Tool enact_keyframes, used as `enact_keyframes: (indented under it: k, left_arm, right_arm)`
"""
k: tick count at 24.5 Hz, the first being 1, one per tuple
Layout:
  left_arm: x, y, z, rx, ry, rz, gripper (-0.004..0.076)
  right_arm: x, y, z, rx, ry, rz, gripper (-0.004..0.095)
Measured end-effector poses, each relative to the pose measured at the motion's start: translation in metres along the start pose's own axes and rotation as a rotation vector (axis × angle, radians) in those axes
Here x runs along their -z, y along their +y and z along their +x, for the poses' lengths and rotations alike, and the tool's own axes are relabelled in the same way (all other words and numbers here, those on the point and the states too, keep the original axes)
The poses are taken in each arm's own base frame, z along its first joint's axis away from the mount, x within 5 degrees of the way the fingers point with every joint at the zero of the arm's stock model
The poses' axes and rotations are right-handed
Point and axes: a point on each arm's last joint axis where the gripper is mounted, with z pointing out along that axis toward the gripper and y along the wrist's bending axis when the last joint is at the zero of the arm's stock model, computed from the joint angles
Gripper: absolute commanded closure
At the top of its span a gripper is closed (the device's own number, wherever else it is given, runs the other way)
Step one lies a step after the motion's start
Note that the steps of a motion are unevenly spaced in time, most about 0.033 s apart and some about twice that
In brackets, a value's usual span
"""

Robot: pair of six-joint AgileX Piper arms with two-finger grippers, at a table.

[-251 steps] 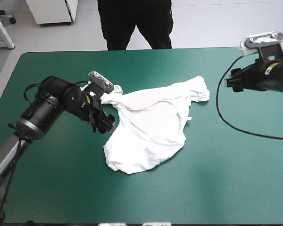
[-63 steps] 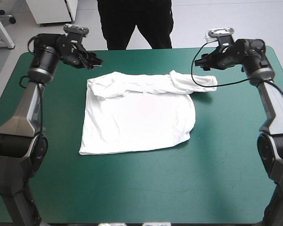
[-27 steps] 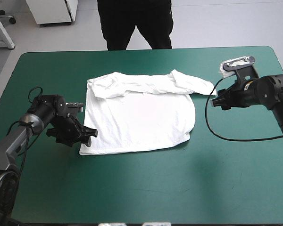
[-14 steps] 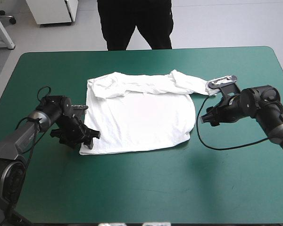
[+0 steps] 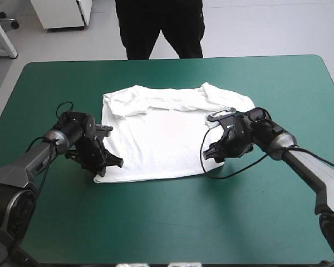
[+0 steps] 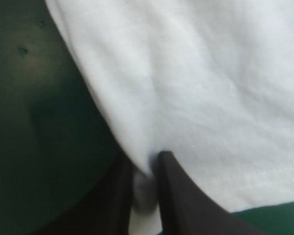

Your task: Fold the cloth

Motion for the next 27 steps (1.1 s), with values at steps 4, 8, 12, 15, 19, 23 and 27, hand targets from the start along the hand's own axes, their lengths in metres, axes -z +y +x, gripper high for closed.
enact_keyframes:
  k: [4, 8, 12, 15, 19, 23, 27]
  left_arm:
    - [-0.001, -0.002, 0.000, -0.002, 0.001, 0.016, 0.0733]
    - [-0.001, -0.002, 0.000, -0.004, 0.000, 0.017, 0.0733]
    - [-0.001, -0.002, -0.001, -0.007, -0.002, 0.016, 0.0733]
    - [-0.001, -0.002, -0.001, -0.007, -0.004, 0.016, 0.0733]
    - [-0.001, -0.002, -0.002, -0.020, -0.011, 0.016, 0.0733]
    - [0.001, -0.001, -0.003, -0.053, -0.016, 0.010, 0.0733]
    - [0.012, -0.003, -0.006, -0.072, -0.082, 0.006, 0.0733]
  right_arm:
    - [-0.016, -0.002, -0.003, -0.058, 0.019, 0.029, 0.0286]
    - [-0.045, -0.001, -0.002, -0.104, 0.097, 0.023, 0.0330]
    - [-0.057, -0.001, -0.004, -0.108, 0.133, 0.018, 0.0522]
    - [-0.064, 0.000, -0.007, -0.088, 0.156, 0.004, 0.0845]
    - [-0.067, 0.003, -0.009, -0.083, 0.161, -0.028, 0.0925]
    - [-0.065, 0.003, -0.011, -0.080, 0.166, -0.031, 0.0925]
    - [-0.050, 0.003, -0.019, -0.066, 0.152, -0.020, 0.0925]
